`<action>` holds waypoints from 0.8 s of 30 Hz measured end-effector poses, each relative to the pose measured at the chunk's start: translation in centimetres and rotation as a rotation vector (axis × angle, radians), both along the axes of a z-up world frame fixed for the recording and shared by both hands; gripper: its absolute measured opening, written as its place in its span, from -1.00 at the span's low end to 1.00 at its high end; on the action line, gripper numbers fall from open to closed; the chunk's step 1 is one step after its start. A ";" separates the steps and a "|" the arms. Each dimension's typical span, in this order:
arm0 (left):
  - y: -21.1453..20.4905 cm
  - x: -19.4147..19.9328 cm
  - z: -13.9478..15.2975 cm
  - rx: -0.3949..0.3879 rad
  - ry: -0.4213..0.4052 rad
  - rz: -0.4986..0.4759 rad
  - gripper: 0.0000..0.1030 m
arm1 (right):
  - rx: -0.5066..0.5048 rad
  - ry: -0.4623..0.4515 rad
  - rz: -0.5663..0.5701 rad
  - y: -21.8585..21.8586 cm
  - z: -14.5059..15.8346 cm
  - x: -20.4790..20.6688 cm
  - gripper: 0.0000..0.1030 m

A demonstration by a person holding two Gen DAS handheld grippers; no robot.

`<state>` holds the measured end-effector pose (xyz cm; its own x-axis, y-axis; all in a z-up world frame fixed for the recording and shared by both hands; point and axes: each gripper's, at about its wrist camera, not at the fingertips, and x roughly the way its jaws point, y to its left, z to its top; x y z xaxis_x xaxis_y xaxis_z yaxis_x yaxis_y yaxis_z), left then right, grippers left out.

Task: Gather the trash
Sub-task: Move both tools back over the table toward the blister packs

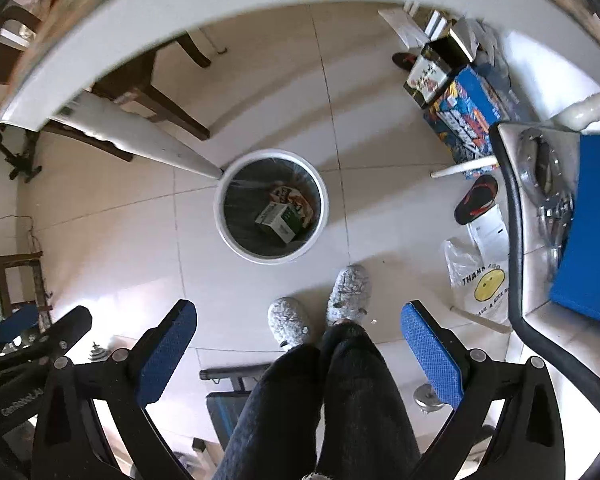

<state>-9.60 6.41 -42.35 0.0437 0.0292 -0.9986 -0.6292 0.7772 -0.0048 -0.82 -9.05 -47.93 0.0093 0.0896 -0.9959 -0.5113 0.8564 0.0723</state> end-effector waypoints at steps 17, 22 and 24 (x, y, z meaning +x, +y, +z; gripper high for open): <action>-1.7 20.8 13.8 0.335 -0.172 -0.465 0.99 | 0.162 -0.017 -0.177 -3.3 16.4 15.2 1.00; -3.3 31.3 10.5 0.450 -0.013 -0.821 0.99 | 0.102 -0.006 -0.190 -4.9 16.2 25.5 1.00; -3.6 34.0 8.7 0.436 0.050 -0.923 0.99 | 0.076 -0.001 -0.186 -4.9 15.8 29.8 1.00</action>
<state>24.40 2.85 -33.66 0.1922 0.3669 -0.9102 0.2242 0.8865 0.4047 28.99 -13.98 -32.11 0.0340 0.1611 -0.9864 -0.3447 0.9282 0.1397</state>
